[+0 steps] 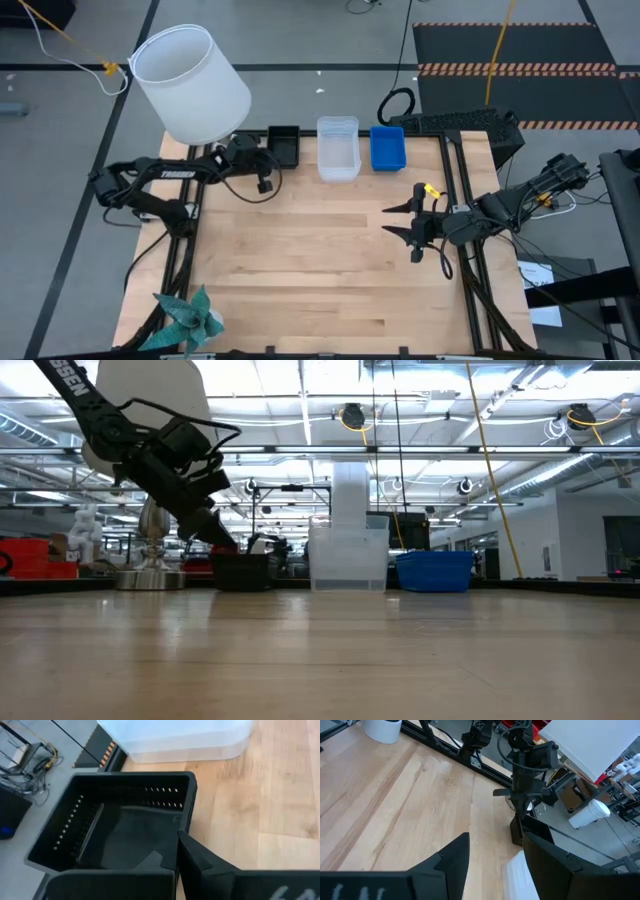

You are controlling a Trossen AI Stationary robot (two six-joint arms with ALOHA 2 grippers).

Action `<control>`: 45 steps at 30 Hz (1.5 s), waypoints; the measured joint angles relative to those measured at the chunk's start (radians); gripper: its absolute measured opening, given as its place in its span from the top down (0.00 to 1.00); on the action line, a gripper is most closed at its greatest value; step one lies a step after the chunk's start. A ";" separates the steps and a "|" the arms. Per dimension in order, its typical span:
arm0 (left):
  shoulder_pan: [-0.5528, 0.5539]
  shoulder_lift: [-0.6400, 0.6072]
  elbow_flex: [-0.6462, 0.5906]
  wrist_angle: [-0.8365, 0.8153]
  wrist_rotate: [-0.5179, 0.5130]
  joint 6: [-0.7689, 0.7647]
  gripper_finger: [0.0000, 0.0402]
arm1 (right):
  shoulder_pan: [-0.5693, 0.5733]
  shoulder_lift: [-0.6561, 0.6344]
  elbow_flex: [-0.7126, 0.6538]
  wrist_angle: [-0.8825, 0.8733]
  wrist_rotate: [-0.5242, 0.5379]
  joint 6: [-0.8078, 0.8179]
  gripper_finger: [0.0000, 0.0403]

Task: Stack baskets by color
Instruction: Stack the bottom black bin on the stacked black bins, then adjust the stacked black bins

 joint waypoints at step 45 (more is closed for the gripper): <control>-0.068 -0.060 0.123 -0.439 -0.220 -0.191 0.99 | 0.000 0.000 0.000 0.008 0.000 -0.015 0.56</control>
